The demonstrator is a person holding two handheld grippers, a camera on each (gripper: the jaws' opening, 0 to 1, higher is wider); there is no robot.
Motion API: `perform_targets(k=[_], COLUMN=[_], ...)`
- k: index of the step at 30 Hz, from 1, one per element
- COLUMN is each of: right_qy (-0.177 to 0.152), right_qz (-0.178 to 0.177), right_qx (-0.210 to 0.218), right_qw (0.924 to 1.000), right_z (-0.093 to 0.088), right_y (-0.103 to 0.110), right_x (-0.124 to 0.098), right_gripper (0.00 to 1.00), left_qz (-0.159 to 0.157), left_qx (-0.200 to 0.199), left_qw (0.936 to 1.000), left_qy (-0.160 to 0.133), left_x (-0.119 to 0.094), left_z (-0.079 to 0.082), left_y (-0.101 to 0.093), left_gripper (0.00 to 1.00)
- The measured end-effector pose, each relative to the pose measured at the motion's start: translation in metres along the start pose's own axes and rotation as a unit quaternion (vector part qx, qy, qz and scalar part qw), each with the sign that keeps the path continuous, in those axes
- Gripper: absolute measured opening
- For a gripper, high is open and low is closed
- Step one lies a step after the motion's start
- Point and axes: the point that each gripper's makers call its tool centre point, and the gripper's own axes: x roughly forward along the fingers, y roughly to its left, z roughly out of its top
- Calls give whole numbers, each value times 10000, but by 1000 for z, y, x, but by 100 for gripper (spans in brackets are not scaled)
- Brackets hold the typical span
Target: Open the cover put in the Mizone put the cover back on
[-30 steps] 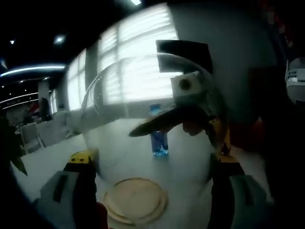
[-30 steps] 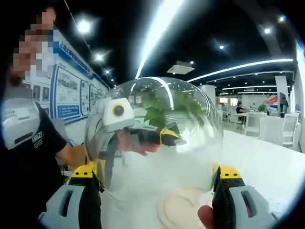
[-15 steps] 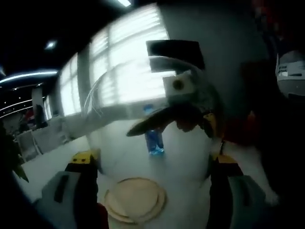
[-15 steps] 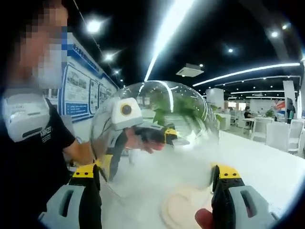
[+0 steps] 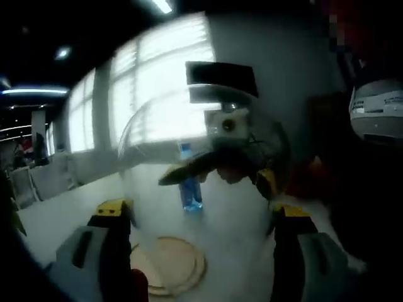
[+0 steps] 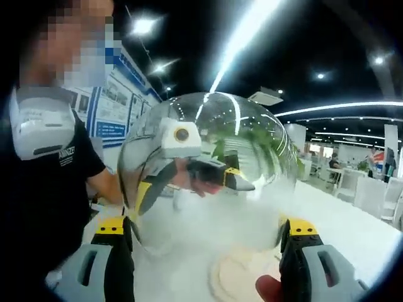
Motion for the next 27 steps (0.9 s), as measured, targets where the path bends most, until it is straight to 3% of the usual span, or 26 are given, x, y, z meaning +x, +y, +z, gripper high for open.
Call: perform_targets(k=[6,27], right_qy=[8,206], right_qz=[94,209], right_qx=[-13,-63], right_qw=[10000,9995], right_z=[1,1], right_y=[7,17], right_x=[-2,-8], right_gripper=[86,86], left_qz=[-96,-165], left_qx=[23,300], left_qw=[9999,9984], left_qy=[97,445], left_x=[-1,-4], left_z=[-1,-6], left_y=[-9,-21], left_gripper=[80,78])
